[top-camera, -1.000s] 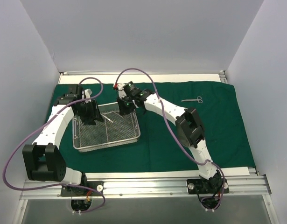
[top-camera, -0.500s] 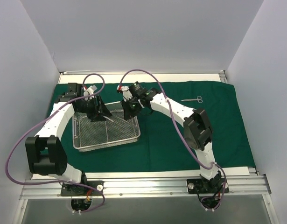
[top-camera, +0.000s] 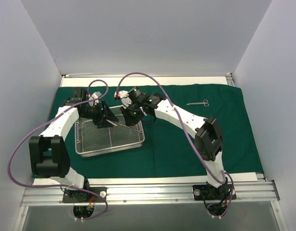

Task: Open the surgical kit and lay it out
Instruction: Place the medical item in the surgical kit.

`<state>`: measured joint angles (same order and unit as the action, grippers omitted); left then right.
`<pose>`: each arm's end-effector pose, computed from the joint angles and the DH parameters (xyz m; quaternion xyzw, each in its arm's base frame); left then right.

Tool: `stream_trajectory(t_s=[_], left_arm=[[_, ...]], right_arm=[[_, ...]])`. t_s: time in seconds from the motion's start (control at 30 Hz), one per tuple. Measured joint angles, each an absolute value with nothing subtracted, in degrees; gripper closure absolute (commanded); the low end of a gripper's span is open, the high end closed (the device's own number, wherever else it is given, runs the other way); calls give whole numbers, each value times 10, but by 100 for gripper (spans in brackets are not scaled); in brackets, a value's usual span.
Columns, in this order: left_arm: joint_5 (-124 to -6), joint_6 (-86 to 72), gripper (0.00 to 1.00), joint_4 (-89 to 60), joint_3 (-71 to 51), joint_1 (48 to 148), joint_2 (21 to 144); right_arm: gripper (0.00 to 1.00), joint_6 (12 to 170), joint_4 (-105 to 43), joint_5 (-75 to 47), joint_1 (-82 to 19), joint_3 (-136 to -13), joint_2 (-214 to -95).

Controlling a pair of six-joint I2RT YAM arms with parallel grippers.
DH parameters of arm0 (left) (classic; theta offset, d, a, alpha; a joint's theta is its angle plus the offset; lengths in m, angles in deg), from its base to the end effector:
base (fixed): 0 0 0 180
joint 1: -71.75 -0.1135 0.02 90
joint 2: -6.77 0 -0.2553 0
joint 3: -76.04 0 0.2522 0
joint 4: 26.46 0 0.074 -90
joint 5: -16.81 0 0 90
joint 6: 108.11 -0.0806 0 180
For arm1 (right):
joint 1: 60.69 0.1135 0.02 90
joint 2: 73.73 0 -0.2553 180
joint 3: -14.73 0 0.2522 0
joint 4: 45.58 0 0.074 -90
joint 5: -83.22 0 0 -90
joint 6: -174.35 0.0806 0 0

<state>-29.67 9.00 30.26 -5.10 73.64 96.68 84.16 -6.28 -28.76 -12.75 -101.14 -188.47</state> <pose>0.3218 -0.0662 0.2098 -0.1213 0.9029 -0.4001 0.1002 0.3098 0.3884 0.2584 -0.4361 0.7722 0.3304 0.3229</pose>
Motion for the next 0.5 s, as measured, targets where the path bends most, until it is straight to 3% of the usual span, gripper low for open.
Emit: stream_trajectory(t_s=[0.5], left_arm=[[-302, 104, 43, 297, -47, 752, 977]], right_arm=[[100, 841, -60, -285, -126, -1012, -1885]])
